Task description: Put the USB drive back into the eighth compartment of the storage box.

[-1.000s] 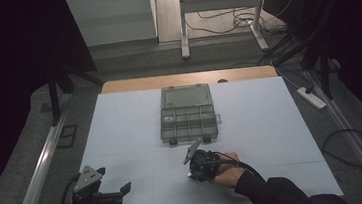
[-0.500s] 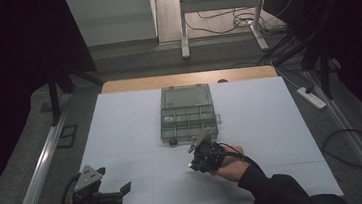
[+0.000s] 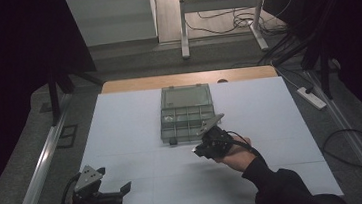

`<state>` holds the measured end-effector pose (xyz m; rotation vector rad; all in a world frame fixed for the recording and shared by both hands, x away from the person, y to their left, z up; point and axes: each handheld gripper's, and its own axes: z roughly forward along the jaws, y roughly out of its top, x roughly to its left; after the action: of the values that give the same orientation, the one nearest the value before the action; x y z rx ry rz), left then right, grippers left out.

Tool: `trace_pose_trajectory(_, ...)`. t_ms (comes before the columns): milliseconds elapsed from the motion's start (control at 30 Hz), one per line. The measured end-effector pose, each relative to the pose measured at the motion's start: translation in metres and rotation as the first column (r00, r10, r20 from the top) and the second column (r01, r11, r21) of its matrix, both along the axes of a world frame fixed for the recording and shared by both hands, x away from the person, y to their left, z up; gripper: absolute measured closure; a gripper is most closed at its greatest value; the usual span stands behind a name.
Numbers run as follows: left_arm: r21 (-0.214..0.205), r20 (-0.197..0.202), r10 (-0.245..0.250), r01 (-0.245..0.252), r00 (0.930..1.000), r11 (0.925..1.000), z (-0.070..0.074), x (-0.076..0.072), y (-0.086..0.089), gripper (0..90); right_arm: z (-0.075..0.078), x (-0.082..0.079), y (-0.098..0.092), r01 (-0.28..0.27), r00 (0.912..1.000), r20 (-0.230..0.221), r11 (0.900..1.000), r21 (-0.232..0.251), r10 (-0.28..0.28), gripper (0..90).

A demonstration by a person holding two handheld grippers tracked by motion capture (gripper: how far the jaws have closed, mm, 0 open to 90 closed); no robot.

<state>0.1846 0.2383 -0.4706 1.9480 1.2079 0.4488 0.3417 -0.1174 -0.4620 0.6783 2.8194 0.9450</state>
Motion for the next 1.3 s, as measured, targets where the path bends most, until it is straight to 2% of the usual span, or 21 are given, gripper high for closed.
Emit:
trace_pose_trajectory(767, -0.003, -0.002, 0.003, -0.003, 1.0000, 1.0000, 0.000, 0.000, 0.000, 1.2, 0.009, 0.042, -0.021, 0.119, 0.9919, 0.043, 0.9925, 0.030, -0.120, 78.9)
trace_pose_trajectory(1300, -0.004, -0.004, 0.006, -0.006, 1.0000, 1.0000, 0.000, 0.000, 0.001, 1.3, 0.009, 0.067, -0.026, 0.168, 0.9838, 0.055, 0.9849, 0.041, -0.170, 78.9)
